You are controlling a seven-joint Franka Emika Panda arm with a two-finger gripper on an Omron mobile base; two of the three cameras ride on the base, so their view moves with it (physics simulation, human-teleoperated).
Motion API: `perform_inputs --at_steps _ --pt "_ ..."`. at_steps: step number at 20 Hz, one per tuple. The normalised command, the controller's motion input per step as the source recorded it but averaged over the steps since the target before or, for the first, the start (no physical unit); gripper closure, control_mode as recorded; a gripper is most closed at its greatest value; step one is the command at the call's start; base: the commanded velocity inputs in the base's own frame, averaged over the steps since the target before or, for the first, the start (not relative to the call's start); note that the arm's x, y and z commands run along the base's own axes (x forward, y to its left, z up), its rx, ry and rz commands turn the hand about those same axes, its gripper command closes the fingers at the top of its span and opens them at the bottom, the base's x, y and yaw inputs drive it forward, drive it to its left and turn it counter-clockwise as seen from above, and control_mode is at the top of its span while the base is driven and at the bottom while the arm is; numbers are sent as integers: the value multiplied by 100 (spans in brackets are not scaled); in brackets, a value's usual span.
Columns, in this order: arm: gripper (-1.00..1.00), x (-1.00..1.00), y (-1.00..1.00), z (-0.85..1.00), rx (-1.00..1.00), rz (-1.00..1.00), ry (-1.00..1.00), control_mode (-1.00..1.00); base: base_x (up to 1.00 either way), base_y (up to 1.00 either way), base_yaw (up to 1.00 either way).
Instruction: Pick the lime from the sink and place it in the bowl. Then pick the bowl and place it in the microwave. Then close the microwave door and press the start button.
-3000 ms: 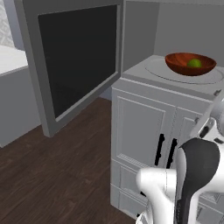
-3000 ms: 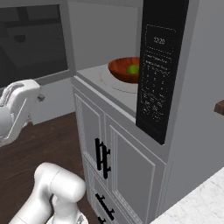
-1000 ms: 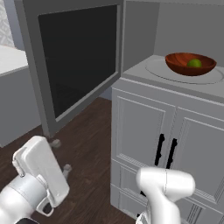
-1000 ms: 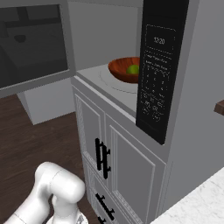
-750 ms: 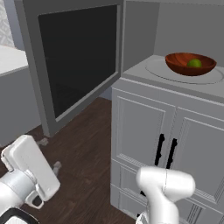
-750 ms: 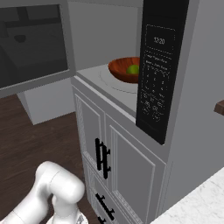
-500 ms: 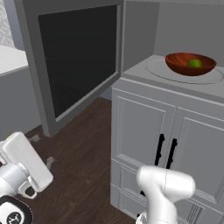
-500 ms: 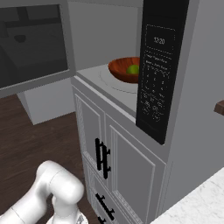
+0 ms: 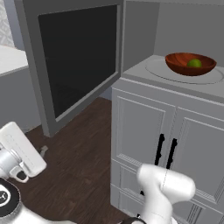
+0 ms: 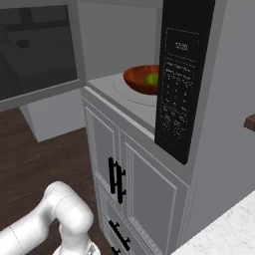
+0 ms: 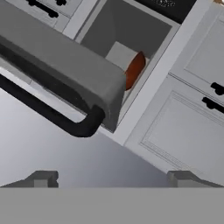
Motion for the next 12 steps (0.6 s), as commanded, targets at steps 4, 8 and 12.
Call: perform_inputs --at_steps 4,8,12 --pt "-100 57 9 0 -6 -16 3 -100 0 0 0" --pt "-100 28 -3 20 -1 -12 -4 -100 0 0 0" --pt "-100 0 -15 58 0 -6 -17 -100 0 0 0"
